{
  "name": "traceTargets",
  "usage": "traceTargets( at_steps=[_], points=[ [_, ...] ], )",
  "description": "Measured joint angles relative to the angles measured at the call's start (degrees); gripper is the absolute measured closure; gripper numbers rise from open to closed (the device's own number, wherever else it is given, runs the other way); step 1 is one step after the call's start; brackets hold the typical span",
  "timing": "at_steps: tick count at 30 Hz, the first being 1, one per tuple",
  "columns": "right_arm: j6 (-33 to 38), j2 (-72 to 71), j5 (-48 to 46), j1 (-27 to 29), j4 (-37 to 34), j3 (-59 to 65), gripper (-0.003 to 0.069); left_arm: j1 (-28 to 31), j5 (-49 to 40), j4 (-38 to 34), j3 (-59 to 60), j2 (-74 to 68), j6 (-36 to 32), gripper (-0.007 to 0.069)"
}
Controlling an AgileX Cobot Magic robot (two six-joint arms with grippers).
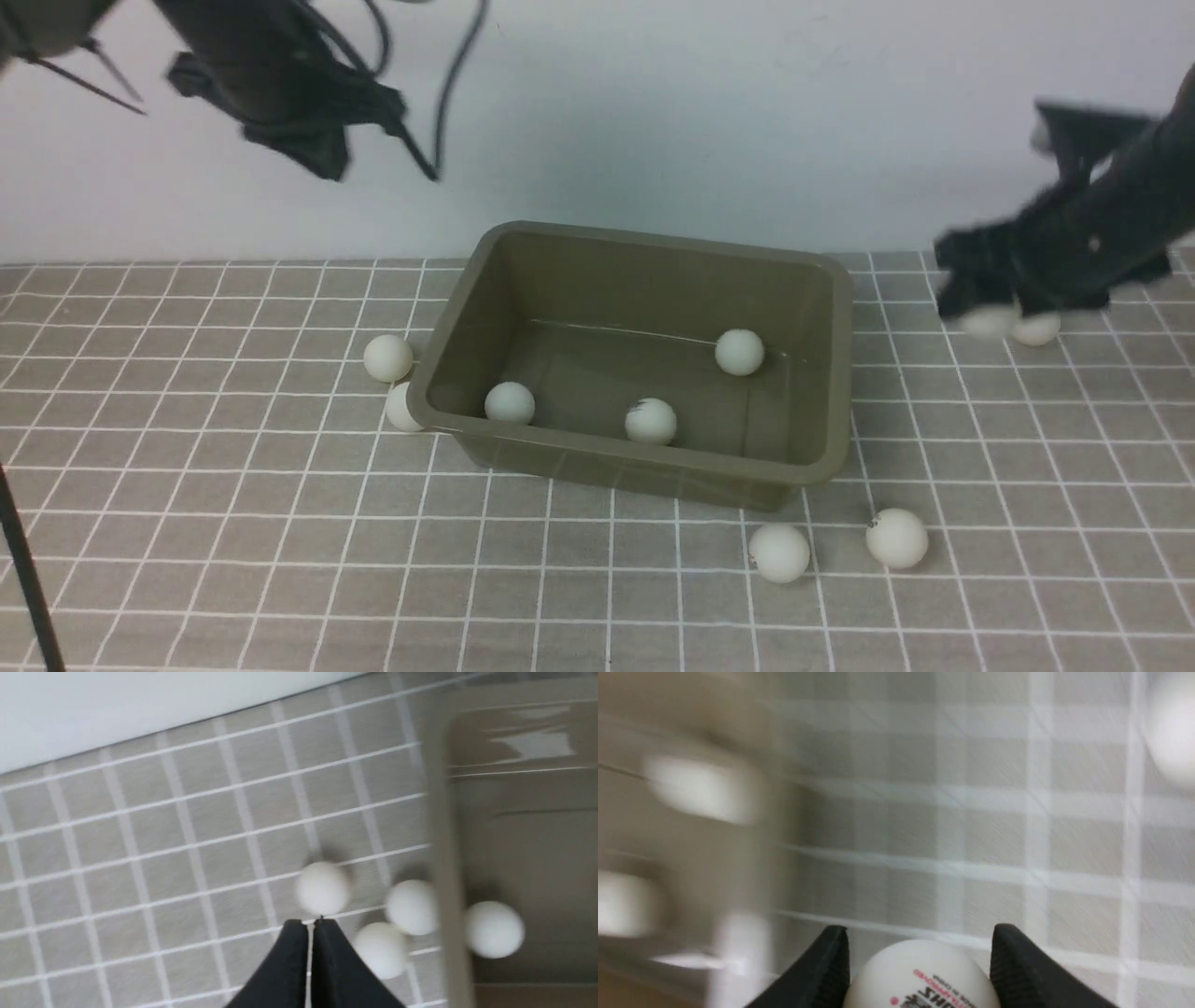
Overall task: Put the table tennis balls into the box on the grey coffee tablecloth.
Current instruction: 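Release the ping pong ball into the bin and lift the gripper away, then reach for and grasp a ping pong ball on the table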
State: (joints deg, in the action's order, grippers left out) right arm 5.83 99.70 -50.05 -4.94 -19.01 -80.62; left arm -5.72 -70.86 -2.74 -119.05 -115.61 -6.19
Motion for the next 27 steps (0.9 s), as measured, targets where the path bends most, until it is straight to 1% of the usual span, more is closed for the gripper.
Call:
traceTargets(
  at_steps=[4,5,6,8,10,11,12,14,15,17,18,19,20,21,22,24,27],
  points=[
    [5.13,-1.02,1.04,-4.65,-5.71,-0.18,0.0302,4.38,0.00,-2.31,3.95,0.17,0.05,0.0629],
    [5.32,-0.87,1.04,-4.89,-5.88,-0.18,0.0302,4.55,0.00,-2.31,4.22,0.17,0.05,0.0629],
    [6.52,0.79,1.19,-6.71,-7.10,-0.18,0.0302,5.42,0.00,-3.35,6.09,0.17,0.05,0.0629],
    [7.09,2.99,1.25,-8.26,-7.72,-0.12,0.0276,5.81,0.00,-4.69,8.56,0.17,0.05,0.0629],
    [7.42,5.18,0.78,-9.06,-7.77,-0.65,0.0195,5.81,0.00,-6.15,10.59,0.17,-0.26,0.0629],
    [7.42,5.18,0.78,-9.11,-7.69,-0.76,0.0186,5.81,0.00,-6.31,10.77,0.17,-0.26,0.0629],
    [7.49,6.07,0.57,-9.12,-6.98,-1.69,0.0117,5.75,0.00,-7.70,12.03,0.17,-0.72,0.0629],
    [6.59,6.31,0.17,-8.66,-4.02,-4.12,0.0022,5.75,-0.02,-8.39,12.53,0.17,-1.44,0.0629],
    [6.59,6.31,0.17,-8.58,-3.64,-4.35,0.0017,5.75,0.03,-8.39,12.53,0.17,-1.52,0.0629],
    [2.56,6.31,1.01,-6.69,1.24,-6.60,-0.0016,5.75,0.03,-8.50,12.60,0.17,-1.94,0.0629],
    [-0.25,6.60,2.32,-4.96,4.18,-7.56,-0.0017,5.75,0.03,-8.50,12.60,0.17,-2.01,0.0629],
    [-0.74,6.67,2.55,-4.62,4.65,-7.56,-0.0016,5.75,0.03,-8.50,12.60,0.17,-2.01,0.0629],
    [-2.47,7.10,3.47,-3.13,6.47,-8.13,-0.0012,5.75,0.03,-8.50,12.60,0.17,-2.08,0.0629],
    [-5.11,8.55,4.79,0.08,9.26,-8.87,0.0002,5.75,0.03,-8.50,12.60,0.17,-2.35,0.0629],
    [-5.83,9.87,5.35,2.01,10.34,-9.39,0.0012,5.75,0.03,-8.50,12.60,0.17,-2.36,0.0629],
    [-7.11,13.32,5.69,5.13,11.49,-10.67,0.0038,5.75,0.03,-8.50,12.60,0.17,-2.47,0.0629],
    [-7.54,17.68,5.69,7.18,12.02,-12.37,0.0057,5.75,0.03,-8.50,12.60,0.17,-2.47,0.0629]
  ],
)
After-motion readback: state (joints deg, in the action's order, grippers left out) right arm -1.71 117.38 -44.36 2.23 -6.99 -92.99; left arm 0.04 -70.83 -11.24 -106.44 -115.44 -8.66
